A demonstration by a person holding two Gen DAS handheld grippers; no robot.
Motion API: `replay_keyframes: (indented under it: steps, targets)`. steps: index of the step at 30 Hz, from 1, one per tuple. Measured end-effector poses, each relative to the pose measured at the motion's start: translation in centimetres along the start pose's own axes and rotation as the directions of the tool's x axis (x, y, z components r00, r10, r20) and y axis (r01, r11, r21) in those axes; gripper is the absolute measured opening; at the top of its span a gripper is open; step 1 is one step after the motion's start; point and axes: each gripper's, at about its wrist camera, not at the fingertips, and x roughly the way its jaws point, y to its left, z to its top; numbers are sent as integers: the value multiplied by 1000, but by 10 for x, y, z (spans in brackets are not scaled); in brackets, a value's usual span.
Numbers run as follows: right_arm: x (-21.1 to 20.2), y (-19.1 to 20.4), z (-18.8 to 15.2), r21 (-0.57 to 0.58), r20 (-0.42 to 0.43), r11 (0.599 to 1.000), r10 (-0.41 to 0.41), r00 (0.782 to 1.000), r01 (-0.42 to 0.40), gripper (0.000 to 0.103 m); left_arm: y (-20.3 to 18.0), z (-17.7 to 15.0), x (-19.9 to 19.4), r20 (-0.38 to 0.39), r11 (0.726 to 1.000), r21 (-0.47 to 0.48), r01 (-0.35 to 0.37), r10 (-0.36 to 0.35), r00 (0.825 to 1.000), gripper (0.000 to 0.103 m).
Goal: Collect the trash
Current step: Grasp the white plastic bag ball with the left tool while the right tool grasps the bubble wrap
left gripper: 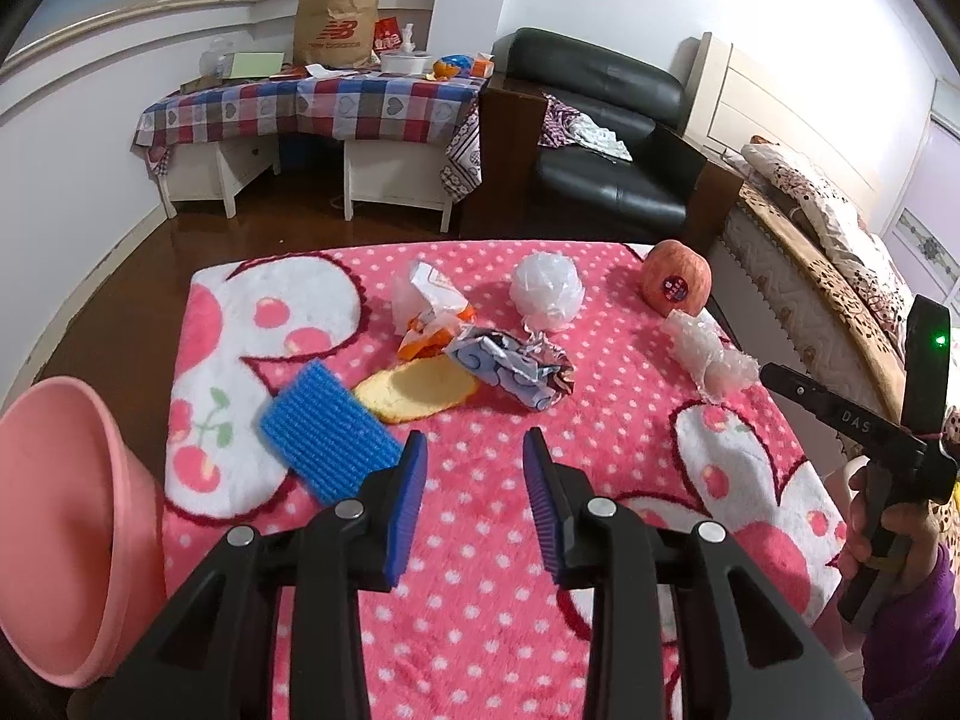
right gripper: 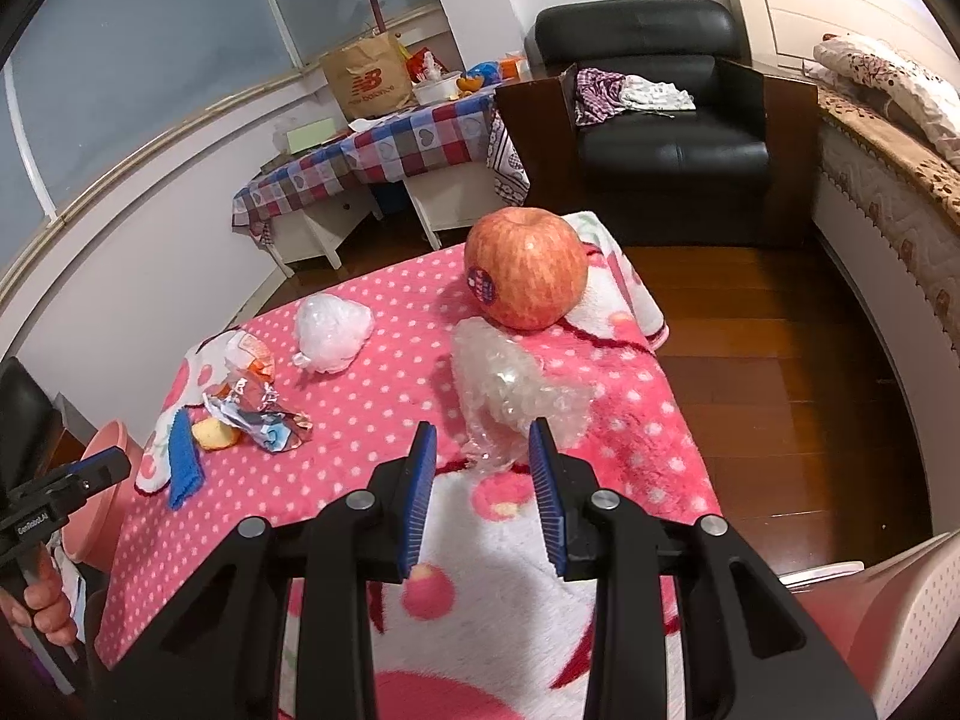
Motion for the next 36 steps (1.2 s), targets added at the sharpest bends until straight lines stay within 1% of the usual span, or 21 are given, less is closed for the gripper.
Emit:
replay_keyframes:
  steps: [6, 8, 9, 10, 14, 18, 21, 25, 29, 30, 36]
  targets:
    - [4, -11, 3, 27, -4, 999, 20, 1000, -20, 33, -5, 13, 6, 14, 1000, 19, 16, -16, 1000, 33]
    - [7, -13, 5, 35, -12, 999, 27, 1000, -26, 36, -8, 18, 8, 23, 999, 31, 26, -27, 999, 33]
    - [9, -13, 5, 38, -16, 999, 31, 999, -30, 41, -9, 20, 9, 26, 999, 34, 30, -31, 999, 33]
    - [13, -13, 5, 40, -24, 999, 38, 999, -37, 41, -11, 23, 11, 30, 999, 38, 37, -38, 999, 33]
    - [22, -9, 10, 26, -27, 999, 25, 999, -24, 42, -16, 36, 17, 38, 997, 50, 63, -65, 997, 33]
    - [33, -10, 15, 13, -27, 1000, -14, 1000, 14, 42, -26, 53, 25, 55, 992, 80, 96, -101, 993, 33]
    - [41, -14, 18, 14, -35, 999, -33, 999, 33, 42, -35, 65, 39, 52, 988, 101, 119, -125, 991, 35]
    - [56, -21, 18, 20, -66, 999, -44, 997, 45, 42, -48, 81, 78, 6, 985, 100, 139, -140, 990, 36]
    - [70, -23, 14, 21, -93, 999, -35, 995, 37, 42, -61, 86, 114, -30, 987, 120, 107, -104, 994, 36]
    - [72, -22, 12, 18, -95, 999, -31, 995, 33, 42, -65, 87, 123, -34, 987, 134, 87, -83, 996, 36]
    - [75, -18, 12, -11, -84, 1000, -25, 996, 24, 42, -73, 83, 157, -61, 986, 168, 19, -9, 998, 36]
